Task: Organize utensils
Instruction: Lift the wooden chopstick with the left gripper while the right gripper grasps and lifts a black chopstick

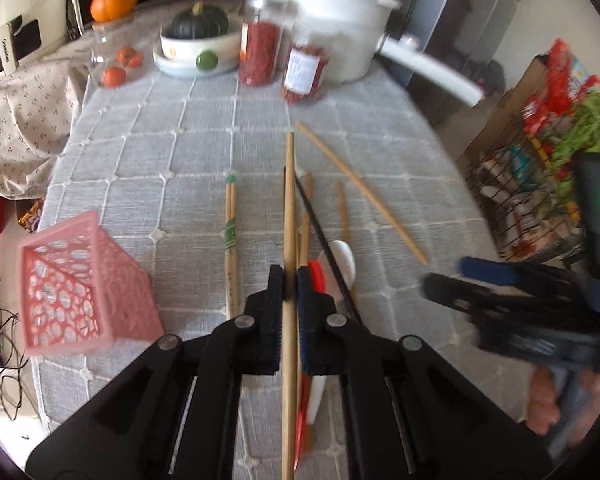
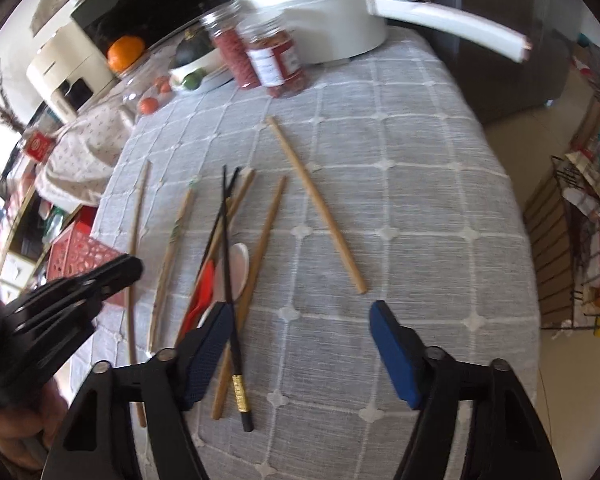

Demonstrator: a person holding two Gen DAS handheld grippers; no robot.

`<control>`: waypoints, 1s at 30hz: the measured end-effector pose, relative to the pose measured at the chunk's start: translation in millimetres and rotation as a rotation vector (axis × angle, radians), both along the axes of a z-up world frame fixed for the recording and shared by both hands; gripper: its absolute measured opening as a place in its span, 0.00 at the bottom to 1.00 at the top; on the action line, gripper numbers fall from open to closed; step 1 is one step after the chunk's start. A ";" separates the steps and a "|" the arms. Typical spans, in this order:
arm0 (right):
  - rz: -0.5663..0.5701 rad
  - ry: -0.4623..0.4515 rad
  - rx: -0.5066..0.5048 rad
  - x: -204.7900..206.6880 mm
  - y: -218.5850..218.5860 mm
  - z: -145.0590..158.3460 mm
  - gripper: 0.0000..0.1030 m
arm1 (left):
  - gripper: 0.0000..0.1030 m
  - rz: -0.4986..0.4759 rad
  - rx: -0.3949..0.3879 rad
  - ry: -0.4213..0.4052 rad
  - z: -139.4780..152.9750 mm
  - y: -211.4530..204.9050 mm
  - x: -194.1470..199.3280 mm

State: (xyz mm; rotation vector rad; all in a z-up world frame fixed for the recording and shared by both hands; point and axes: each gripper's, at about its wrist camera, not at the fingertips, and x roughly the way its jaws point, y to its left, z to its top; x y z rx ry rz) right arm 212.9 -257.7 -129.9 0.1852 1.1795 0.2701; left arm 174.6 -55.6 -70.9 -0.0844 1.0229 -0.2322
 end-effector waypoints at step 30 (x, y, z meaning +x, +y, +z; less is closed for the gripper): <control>0.155 -0.099 -0.021 23.5 69.3 2.7 0.06 | 0.07 0.071 -0.166 -0.173 57.5 70.9 -58.2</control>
